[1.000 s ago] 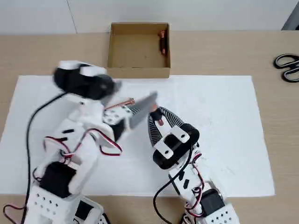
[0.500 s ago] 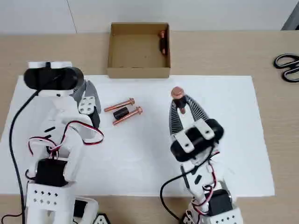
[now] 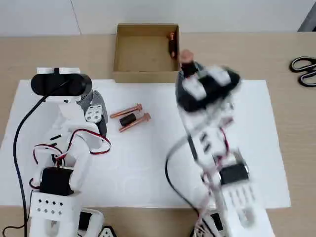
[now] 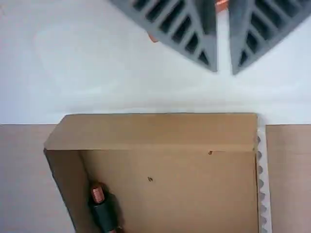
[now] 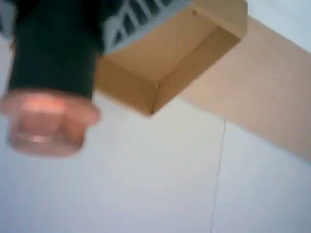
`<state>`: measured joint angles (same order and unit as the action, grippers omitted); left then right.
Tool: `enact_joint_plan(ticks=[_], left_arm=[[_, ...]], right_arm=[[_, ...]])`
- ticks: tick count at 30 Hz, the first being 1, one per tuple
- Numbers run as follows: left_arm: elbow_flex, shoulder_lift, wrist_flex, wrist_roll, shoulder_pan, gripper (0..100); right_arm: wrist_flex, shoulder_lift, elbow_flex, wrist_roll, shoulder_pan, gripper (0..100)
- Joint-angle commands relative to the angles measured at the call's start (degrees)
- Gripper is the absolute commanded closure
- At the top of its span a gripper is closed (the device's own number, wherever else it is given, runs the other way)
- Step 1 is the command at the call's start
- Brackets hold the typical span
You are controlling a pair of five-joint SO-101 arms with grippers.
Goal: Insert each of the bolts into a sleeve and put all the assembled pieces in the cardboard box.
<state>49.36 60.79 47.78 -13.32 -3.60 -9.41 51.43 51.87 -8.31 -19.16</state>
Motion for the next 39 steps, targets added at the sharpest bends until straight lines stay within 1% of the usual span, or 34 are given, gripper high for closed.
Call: enact_joint_plan(ticks=[1,4,9,15,19,27,32,34,39], left_arm=[[-0.22,0.62,-1.49,-2.2,0.35,99],[-0.22,0.62,-1.49,-3.6,0.35,99],[-0.4,0.62,-1.58,-3.69,0.35,99],[-0.22,0.62,-1.58,-5.98,0.35,99],[-0.13,0.62,-1.76,-6.07,0.26,99],[-0.13,0.62,-1.76,-6.07,0.26,99],[-0.13,0.62,-1.76,-6.07,0.26,99],[-0.13,0.62,-1.76,-6.07,0.26,99],[-0.13,0.62,-1.76,-6.07,0.26,99]], right_arm=[[10.24,-18.77,-10.02,0.53,0.13,99.5],[14.37,-32.84,-18.55,0.53,0.13,99.5],[14.29,-53.93,-36.84,0.53,0.31,99.5],[14.2,-74.15,-55.74,0.44,0.31,99.5],[14.02,-85.93,-68.22,0.18,0.4,99.5],[2.68,-106.42,-94.68,0.35,2.68,99.1],[-5.14,-114.77,-107.69,0.18,3.74,98.5],[-8.92,-116.35,-111.82,0.18,3.74,94.1],[-17.36,-117.76,-118.24,0.35,3.21,76.0]])
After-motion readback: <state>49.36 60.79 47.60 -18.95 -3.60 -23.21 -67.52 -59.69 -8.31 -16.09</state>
